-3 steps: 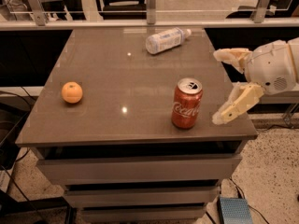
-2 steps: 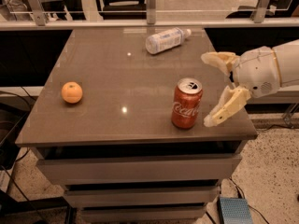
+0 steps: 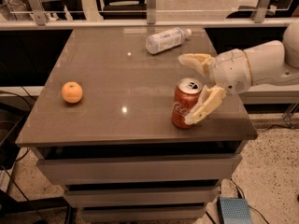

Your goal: Knock coke can over

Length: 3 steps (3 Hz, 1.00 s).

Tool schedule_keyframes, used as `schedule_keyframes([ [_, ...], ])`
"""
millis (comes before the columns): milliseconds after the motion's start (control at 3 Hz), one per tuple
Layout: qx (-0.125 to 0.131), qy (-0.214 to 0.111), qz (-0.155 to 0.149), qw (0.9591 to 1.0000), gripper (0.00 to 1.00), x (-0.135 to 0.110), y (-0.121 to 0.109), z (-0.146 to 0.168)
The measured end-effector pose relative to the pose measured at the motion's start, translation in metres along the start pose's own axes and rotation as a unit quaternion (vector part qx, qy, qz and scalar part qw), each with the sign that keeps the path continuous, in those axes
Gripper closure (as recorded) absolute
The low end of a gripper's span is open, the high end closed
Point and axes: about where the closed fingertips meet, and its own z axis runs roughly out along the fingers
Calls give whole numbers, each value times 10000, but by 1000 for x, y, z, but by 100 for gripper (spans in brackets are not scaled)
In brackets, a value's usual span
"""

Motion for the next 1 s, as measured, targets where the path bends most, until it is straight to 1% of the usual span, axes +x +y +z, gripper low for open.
schedule_keyframes([
  [333, 13, -184, -95, 9998, 0, -27, -11, 16],
  [667, 77, -305, -183, 9993, 0, -61, -24, 34],
  [1000, 88, -454, -199, 9987, 0, -86, -28, 50],
])
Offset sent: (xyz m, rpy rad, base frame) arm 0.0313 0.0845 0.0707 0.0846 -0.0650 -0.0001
